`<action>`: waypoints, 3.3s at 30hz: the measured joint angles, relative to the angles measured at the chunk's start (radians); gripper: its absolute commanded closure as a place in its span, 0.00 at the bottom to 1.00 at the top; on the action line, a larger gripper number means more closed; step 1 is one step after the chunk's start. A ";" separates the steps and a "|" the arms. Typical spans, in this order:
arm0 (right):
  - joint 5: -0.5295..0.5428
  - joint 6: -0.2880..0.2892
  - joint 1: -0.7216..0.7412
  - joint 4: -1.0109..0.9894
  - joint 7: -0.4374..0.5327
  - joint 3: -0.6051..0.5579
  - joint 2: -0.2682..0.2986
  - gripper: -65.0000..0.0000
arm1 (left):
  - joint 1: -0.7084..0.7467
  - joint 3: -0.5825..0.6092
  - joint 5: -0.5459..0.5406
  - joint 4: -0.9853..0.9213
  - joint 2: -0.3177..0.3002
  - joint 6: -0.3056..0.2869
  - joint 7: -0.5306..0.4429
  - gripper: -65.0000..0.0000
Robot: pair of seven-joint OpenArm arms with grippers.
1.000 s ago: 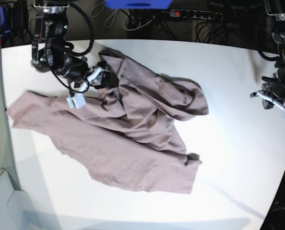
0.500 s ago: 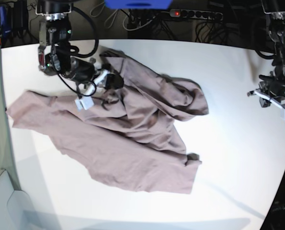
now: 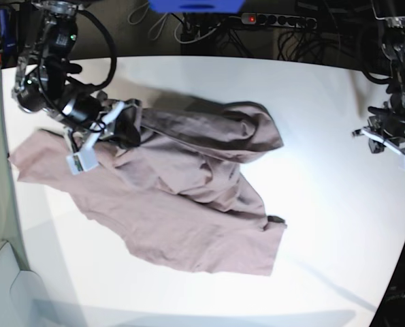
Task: Layout the t-shirt on the table in an organized manner, then fold the t-shirt properly
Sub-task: 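Grasp the shirt edge with the right gripper and drag it along the table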
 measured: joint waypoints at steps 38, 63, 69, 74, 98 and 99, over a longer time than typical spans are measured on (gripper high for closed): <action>0.168 0.235 -0.051 -0.148 -0.285 0.562 0.113 0.46 | -0.191 0.181 -0.077 0.066 0.174 -0.002 0.009 1.00; -0.340 0.246 0.838 -1.178 0.294 -0.239 0.088 0.93 | 0.008 0.174 -0.077 0.129 0.173 0.000 0.008 1.00; -0.505 0.144 0.871 -1.392 0.546 -0.232 0.055 1.00 | 0.008 0.174 -0.077 0.128 0.197 0.000 0.006 1.00; -0.527 -0.047 0.877 -1.503 0.720 -0.232 0.057 1.00 | 0.008 0.174 -0.077 0.128 0.196 0.001 0.005 1.00; -0.519 -0.802 0.862 -1.307 0.890 -0.228 0.199 1.00 | 0.057 0.174 -0.077 0.195 0.192 0.001 0.008 1.00; -0.520 -0.800 0.822 -1.233 0.831 -0.228 0.191 1.00 | 0.057 0.178 -0.079 0.196 0.193 0.001 0.007 1.00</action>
